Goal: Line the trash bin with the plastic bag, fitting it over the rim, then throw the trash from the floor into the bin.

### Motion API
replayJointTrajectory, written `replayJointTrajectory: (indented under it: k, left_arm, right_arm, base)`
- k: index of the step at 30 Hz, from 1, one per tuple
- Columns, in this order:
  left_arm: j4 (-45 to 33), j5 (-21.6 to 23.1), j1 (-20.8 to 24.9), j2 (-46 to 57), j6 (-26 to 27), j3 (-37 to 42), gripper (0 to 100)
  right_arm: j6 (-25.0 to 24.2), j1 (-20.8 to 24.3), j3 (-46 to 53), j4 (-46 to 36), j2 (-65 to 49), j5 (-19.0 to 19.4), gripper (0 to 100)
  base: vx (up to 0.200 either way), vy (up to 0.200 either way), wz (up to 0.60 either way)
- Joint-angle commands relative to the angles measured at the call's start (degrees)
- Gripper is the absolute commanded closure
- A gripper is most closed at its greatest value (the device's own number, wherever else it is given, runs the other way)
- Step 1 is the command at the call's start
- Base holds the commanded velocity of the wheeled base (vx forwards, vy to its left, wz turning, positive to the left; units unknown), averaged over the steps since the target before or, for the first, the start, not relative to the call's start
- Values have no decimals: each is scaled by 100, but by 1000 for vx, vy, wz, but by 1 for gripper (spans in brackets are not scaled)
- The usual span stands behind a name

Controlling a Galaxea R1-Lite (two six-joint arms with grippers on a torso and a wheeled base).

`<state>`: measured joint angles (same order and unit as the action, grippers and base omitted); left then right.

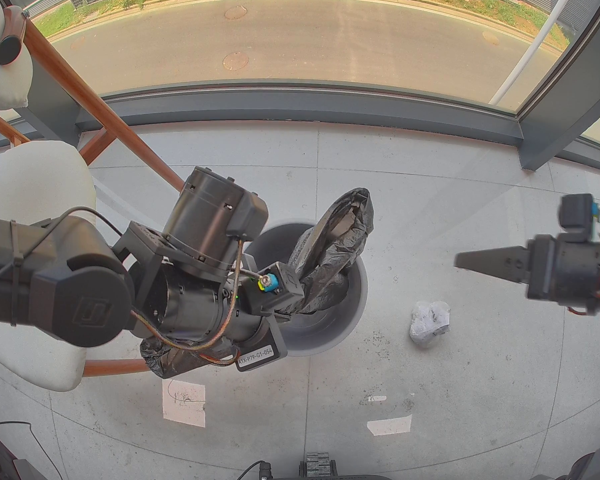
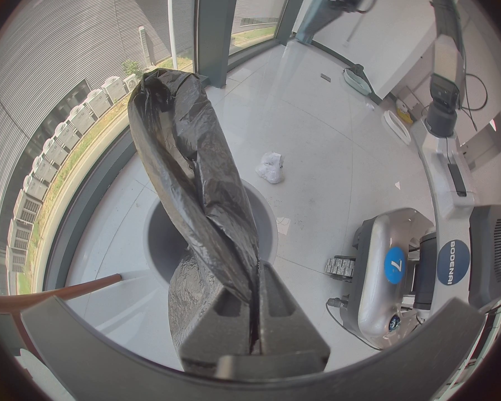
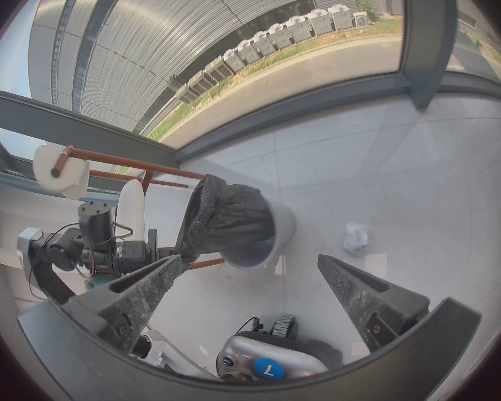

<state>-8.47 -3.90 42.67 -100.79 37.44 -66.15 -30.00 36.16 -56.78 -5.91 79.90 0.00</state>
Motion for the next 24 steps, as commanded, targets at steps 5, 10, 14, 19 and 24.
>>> replayJointTrajectory:
  k: [5,10,14,19,24]
  left_arm:
    - [408,-41,40,24,247,339,100]
    - [557,-58,22,16,132,304,100]
    - [566,-58,31,24,-8,357,100]
    - [575,-58,40,7,-8,295,100]
    - [575,-58,40,16,0,357,100]
  right_arm:
    - [-278,533,-2056,-165,2460,-246,0]
    - [-234,489,-2109,-165,2531,-343,0]
    - [-234,427,-2082,-165,2513,-369,0]
    - [-225,401,-2074,-165,2557,-431,0]
    - [-129,401,-2126,-68,2803,-519,0]
  base:
    - [0,0,0]
    - [0,0,0]
    - [0,0,0]
    - [0,0,0]
    - [0,0,0]
